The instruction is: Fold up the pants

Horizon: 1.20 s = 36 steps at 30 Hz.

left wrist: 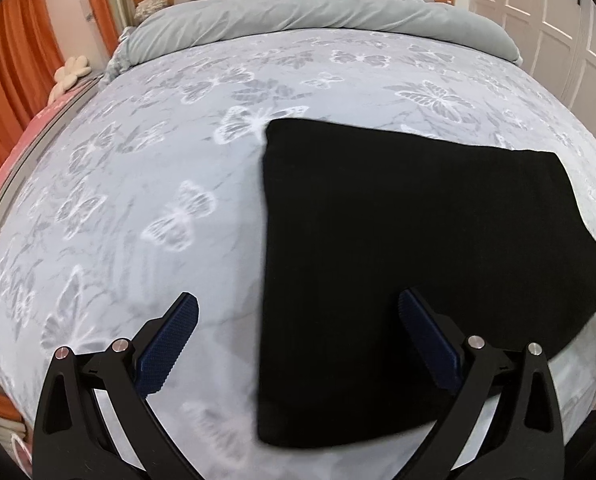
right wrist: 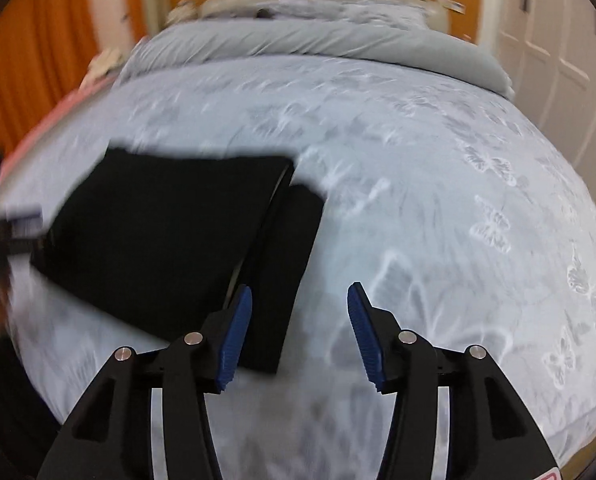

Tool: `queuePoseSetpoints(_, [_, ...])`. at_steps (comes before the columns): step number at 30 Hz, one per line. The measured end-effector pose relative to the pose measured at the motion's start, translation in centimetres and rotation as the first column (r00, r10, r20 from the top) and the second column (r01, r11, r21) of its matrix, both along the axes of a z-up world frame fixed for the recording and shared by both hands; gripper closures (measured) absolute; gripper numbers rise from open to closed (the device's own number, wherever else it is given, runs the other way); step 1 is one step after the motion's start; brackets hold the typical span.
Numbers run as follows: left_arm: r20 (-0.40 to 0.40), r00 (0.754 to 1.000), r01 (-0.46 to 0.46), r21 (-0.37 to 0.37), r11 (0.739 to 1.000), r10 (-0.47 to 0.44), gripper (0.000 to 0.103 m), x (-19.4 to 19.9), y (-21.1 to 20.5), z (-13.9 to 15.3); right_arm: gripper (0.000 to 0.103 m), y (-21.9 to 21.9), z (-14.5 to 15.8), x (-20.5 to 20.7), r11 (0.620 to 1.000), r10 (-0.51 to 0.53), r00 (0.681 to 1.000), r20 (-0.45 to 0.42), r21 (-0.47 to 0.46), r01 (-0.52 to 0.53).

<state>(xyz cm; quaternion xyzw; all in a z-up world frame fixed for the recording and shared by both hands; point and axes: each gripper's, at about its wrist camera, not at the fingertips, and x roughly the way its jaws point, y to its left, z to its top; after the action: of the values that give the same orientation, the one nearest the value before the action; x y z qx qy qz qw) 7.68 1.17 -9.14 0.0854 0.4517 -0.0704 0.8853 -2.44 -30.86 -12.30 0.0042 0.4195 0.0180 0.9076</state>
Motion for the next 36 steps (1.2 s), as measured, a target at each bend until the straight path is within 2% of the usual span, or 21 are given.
queuePoseSetpoints(2, [-0.014, 1.0, -0.002, -0.031, 1.0, 0.001, 0.005, -1.0, 1.2, 0.5, 0.053, 1.6, -0.7, -1.8, 0.996, 0.058, 0.998, 0.007, -0.067, -0.057])
queuePoseSetpoints(5, [-0.002, 1.0, -0.002, -0.024, 1.0, 0.002, 0.005, -2.2, 2.3, 0.0, 0.053, 3.7, -1.2, -3.3, 0.985, 0.123, 0.992, 0.016, -0.124, -0.12])
queuePoseSetpoints(8, [-0.014, 1.0, 0.001, -0.021, 1.0, -0.001, 0.005, -2.9, 3.1, -1.5, 0.054, 4.9, -1.8, -2.8, 0.979, 0.125, 0.992, 0.018, -0.166, -0.12])
queuePoseSetpoints(11, [-0.033, 0.999, 0.025, -0.05, 0.998, -0.026, 0.005, -2.7, 3.0, -1.5, 0.057, 5.0, -3.6, -1.0, 0.975, 0.103, 0.994, -0.046, -0.192, -0.11])
queuePoseSetpoints(12, [-0.029, 0.999, 0.031, -0.038, 0.999, -0.033, 0.005, -2.7, 2.8, -1.6, 0.063, 4.7, -4.1, -0.4, 0.98, 0.097, 0.993, -0.066, -0.169, -0.106])
queuePoseSetpoints(15, [-0.035, 0.999, 0.021, -0.034, 0.999, -0.023, 0.005, -2.6, 2.8, -1.8, 0.087, 3.9, -3.3, 0.1, 0.991, 0.054, 0.997, -0.049, -0.119, -0.059])
queuePoseSetpoints(18, [-0.041, 0.999, 0.013, -0.043, 0.999, -0.015, 0.005, -2.6, 2.8, -1.6, 0.091, 1.5, -1.1, -0.7, 0.999, -0.016, 1.0, 0.005, 0.044, 0.016])
queuePoseSetpoints(19, [-0.04, 0.999, 0.014, -0.041, 0.999, -0.016, 0.005, -2.7, 2.7, -1.6, 0.092, 0.4, -1.1, -0.9, 0.995, -0.046, 0.999, -0.012, 0.086, 0.047])
queuePoseSetpoints(21, [-0.039, 0.999, 0.017, -0.027, 1.0, -0.018, 0.005, -2.7, 2.4, -1.8, 0.095, -0.7, -3.1, -0.7, 0.992, -0.102, 0.989, -0.107, 0.07, 0.11])
queuePoseSetpoints(22, [-0.037, 0.999, 0.02, -0.019, 1.0, -0.021, 0.005, -2.7, 2.3, -1.8, 0.096, -1.2, -4.9, -0.2, 0.991, -0.106, 0.977, -0.183, 0.066, 0.12])
queuePoseSetpoints(23, [-0.029, 0.999, 0.021, -0.002, 1.0, -0.021, 0.005, -2.7, 2.1, -1.9, 0.096, -1.3, -4.9, -0.3, 0.991, -0.103, 0.979, -0.175, 0.066, 0.116])
queuePoseSetpoints(25, [-0.02, 1.0, 0.022, 0.013, 1.0, -0.022, 0.005, -2.8, 2.0, -1.8, 0.092, -1.6, -3.7, -0.7, 0.99, -0.098, 0.985, -0.142, 0.086, 0.111])
queuePoseSetpoints(27, [-0.02, 1.0, 0.015, 0.011, 1.0, -0.014, 0.005, -2.8, 2.0, -1.6, 0.087, -2.8, -2.5, -1.3, 0.978, -0.14, 0.985, -0.101, 0.143, 0.153])
queuePoseSetpoints(29, [-0.024, 1.0, 0.009, 0.012, 1.0, -0.009, 0.005, -2.8, 2.1, -1.6, 0.081, -4.0, -0.8, -1.9, 0.956, -0.163, 0.986, -0.033, 0.241, 0.166])
queuePoseSetpoints(31, [-0.025, 1.0, 0.007, 0.012, 1.0, -0.007, 0.005, -2.8, 2.1, -1.5, 0.056, -4.5, 0.1, -1.9, 0.937, -0.174, 0.985, 0.003, 0.307, 0.165])
queuePoseSetpoints(33, [-0.023, 1.0, 0.005, 0.014, 1.0, -0.005, 0.005, -2.9, 2.2, -1.5, 0.053, -4.6, 0.1, -1.3, 0.925, -0.188, 0.982, -0.002, 0.337, 0.178])
queuePoseSetpoints(36, [-0.027, 1.0, 0.002, 0.012, 1.0, -0.001, 0.005, -2.8, 2.3, -1.5, 0.053, -3.8, -0.3, -0.1, 0.931, -0.176, 0.984, -0.03, 0.321, 0.176])
